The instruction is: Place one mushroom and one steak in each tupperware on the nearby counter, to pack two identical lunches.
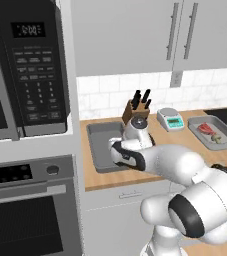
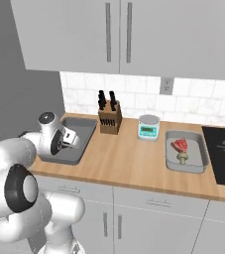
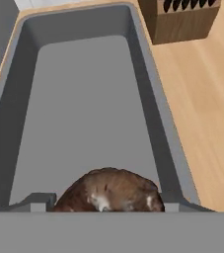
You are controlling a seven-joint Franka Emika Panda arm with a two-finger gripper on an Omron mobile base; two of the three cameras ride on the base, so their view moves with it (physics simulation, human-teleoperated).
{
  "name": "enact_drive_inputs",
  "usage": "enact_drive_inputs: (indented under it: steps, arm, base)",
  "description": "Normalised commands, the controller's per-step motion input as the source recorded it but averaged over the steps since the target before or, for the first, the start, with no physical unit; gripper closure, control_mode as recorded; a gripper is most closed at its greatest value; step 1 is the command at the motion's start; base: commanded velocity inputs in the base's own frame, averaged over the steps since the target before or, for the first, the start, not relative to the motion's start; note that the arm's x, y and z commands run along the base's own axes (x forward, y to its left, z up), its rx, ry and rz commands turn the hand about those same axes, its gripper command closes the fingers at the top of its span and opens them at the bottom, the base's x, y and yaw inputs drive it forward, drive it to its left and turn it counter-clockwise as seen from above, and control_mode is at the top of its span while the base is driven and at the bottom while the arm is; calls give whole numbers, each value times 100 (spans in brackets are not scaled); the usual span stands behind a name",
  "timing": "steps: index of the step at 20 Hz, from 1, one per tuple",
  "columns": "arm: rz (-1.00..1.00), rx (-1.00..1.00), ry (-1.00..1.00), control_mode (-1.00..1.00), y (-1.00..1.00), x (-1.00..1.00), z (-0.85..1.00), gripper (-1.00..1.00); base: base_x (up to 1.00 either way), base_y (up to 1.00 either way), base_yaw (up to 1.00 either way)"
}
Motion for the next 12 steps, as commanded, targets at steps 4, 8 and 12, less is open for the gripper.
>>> enact_drive_inputs:
  steps: [4, 8, 12]
  arm:
    - [0, 0, 4, -100, 29, 97, -55, -100]
    - [0, 0, -9, -100, 0, 14, -18, -100]
    - [-1, 0, 0, -100, 0, 0, 58, -100]
  base:
    - [0, 0, 0]
    - [0, 0, 0]
    - [0, 0, 0]
